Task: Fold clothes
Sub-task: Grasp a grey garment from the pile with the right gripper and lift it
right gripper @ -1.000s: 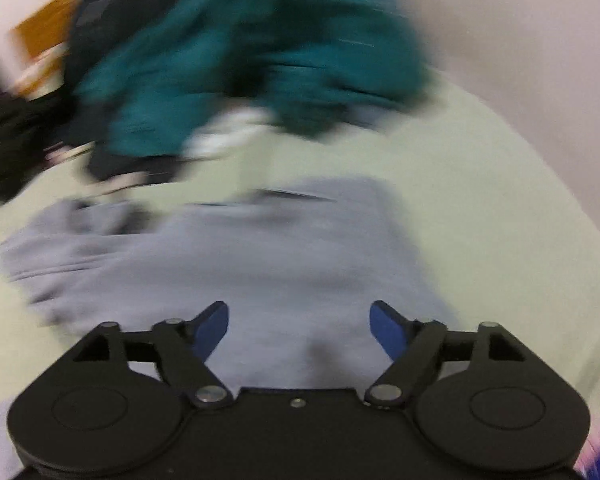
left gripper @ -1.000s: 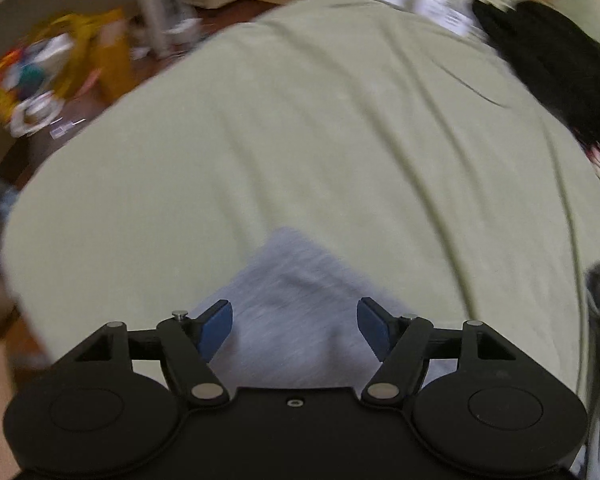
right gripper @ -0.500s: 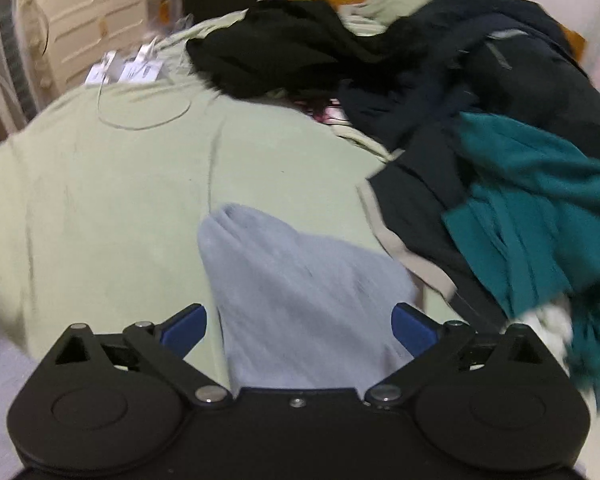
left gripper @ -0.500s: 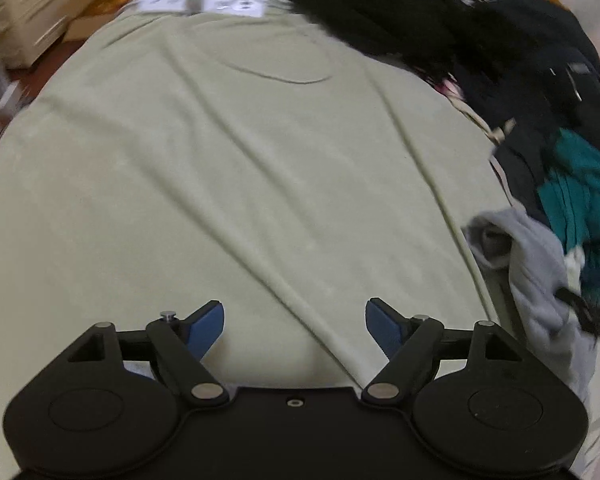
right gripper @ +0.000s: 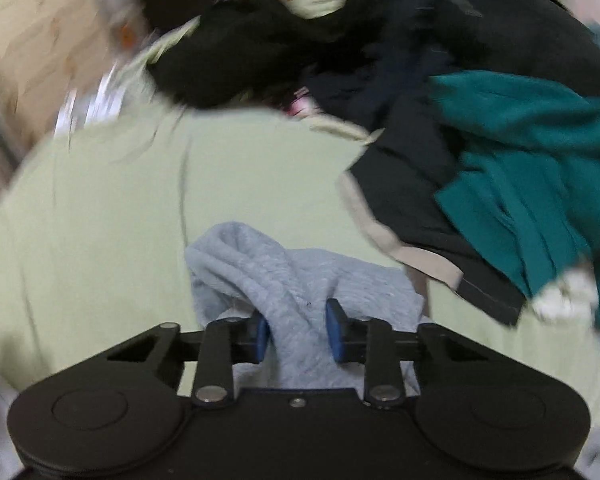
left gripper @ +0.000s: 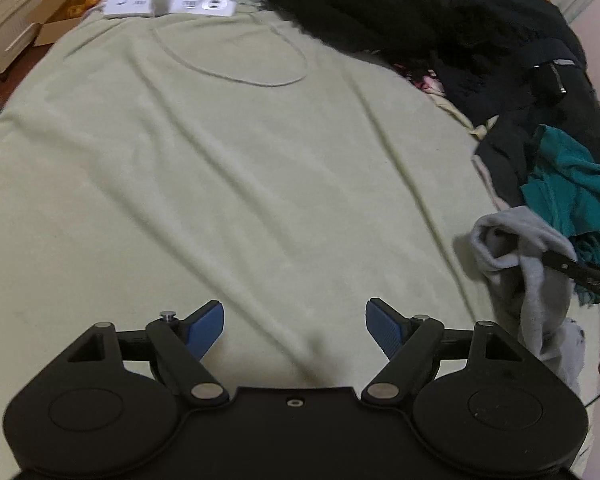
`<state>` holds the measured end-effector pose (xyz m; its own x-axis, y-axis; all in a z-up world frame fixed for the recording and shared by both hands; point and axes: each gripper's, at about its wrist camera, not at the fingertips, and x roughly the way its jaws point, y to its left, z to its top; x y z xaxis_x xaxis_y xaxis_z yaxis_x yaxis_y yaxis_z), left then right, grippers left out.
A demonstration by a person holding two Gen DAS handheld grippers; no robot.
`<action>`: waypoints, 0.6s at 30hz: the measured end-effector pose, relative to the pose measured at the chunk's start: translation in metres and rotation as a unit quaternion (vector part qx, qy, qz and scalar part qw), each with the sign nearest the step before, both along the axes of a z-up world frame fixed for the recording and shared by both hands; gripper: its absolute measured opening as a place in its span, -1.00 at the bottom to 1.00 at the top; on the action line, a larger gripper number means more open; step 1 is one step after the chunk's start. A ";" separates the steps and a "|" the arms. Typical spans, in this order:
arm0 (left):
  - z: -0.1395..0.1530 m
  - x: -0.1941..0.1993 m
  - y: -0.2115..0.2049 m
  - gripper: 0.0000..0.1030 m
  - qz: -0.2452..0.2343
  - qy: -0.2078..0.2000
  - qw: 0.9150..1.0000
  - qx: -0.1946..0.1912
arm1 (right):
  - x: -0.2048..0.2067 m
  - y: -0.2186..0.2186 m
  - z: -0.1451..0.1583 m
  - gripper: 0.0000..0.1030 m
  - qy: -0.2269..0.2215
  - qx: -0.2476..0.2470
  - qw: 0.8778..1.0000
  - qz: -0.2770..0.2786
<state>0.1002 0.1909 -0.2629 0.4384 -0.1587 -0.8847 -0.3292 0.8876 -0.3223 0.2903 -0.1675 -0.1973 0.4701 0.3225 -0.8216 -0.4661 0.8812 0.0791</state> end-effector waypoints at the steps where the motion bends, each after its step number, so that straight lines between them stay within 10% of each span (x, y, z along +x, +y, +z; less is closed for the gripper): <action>1: 0.002 0.010 -0.011 0.59 -0.011 -0.007 1.000 -0.007 | 0.001 -0.013 0.007 -0.55 0.002 0.020 1.000 -0.021; 9: 0.014 0.085 -0.115 0.59 -0.145 -0.058 0.987 -0.032 | -0.002 -0.126 0.009 -0.56 0.026 0.138 0.978 -0.153; 18: 0.028 0.168 -0.267 0.60 -0.296 -0.094 0.947 -0.084 | -0.047 -0.207 -0.020 -0.56 0.068 0.191 0.961 -0.187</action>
